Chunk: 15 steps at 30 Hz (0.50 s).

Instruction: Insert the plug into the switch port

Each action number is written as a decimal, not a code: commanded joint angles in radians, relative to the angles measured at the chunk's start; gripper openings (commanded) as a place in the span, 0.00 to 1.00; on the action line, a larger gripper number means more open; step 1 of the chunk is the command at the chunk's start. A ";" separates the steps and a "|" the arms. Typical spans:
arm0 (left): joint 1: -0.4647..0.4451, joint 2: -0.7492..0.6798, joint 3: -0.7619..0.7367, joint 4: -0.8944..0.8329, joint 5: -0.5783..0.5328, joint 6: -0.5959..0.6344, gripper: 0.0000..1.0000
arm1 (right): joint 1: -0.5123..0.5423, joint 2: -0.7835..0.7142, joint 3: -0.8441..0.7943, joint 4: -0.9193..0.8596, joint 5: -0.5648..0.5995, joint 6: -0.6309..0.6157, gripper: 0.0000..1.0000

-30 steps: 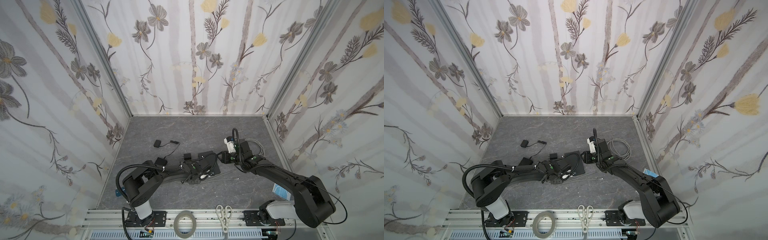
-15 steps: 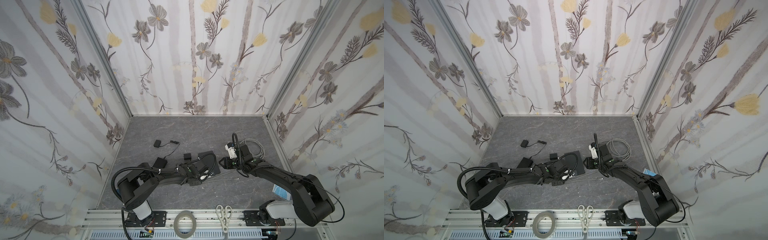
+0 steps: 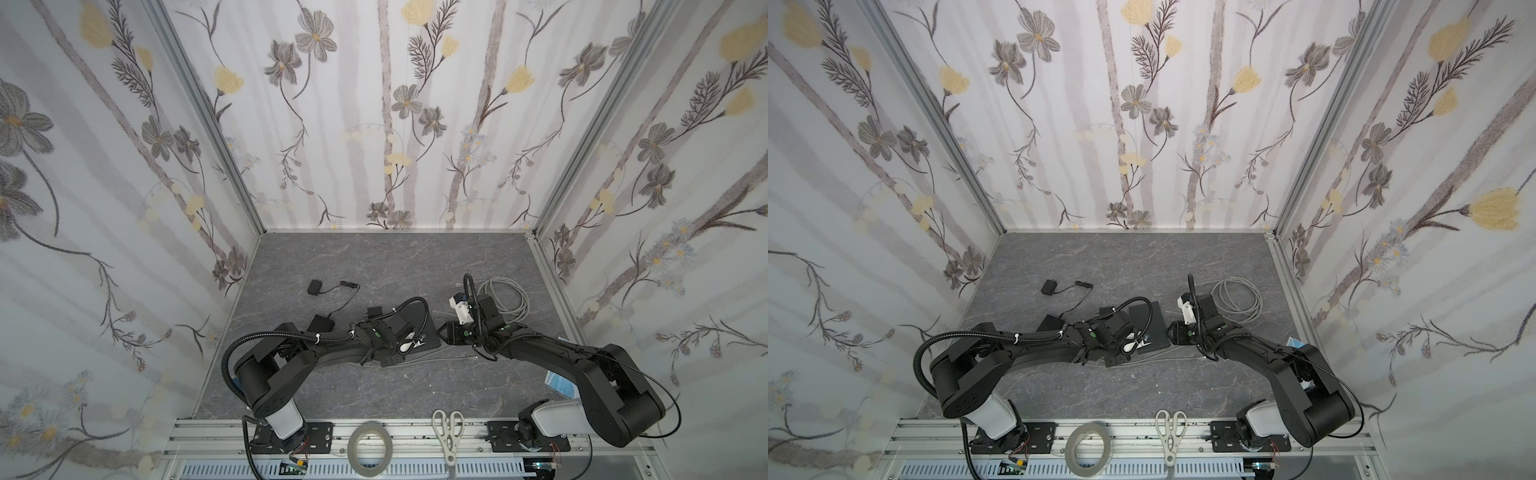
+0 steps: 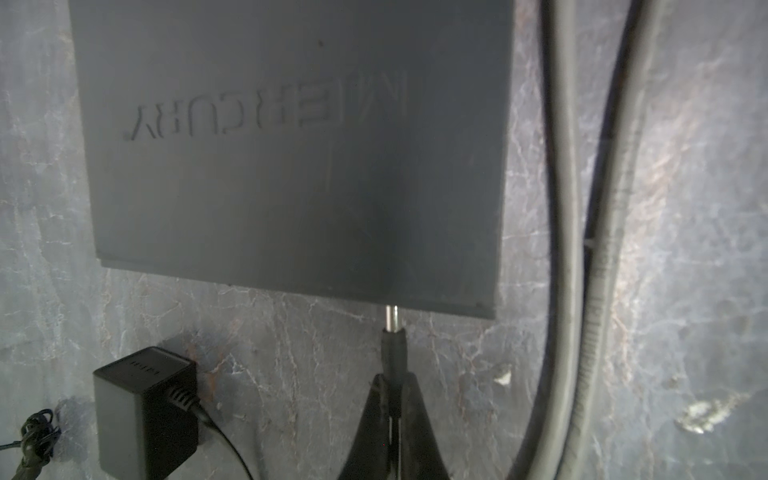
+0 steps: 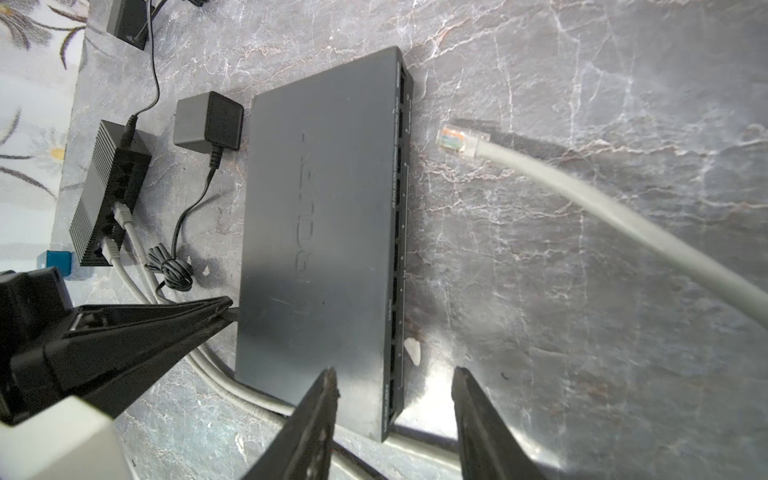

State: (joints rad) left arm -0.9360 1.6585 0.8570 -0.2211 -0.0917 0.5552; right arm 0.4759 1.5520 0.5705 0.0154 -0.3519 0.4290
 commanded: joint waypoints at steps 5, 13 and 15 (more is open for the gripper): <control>0.005 0.002 0.019 -0.005 0.039 -0.015 0.00 | 0.019 0.007 -0.010 0.077 -0.019 0.016 0.46; 0.003 -0.006 0.014 -0.011 0.058 -0.020 0.00 | 0.026 0.021 -0.018 0.103 -0.032 0.027 0.45; 0.003 -0.009 0.013 -0.012 0.061 -0.021 0.00 | 0.029 0.024 -0.017 0.109 -0.033 0.030 0.45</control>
State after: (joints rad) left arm -0.9337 1.6585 0.8665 -0.2325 -0.0490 0.5426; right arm 0.5007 1.5700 0.5533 0.0612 -0.3645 0.4458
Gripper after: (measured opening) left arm 0.053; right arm 0.453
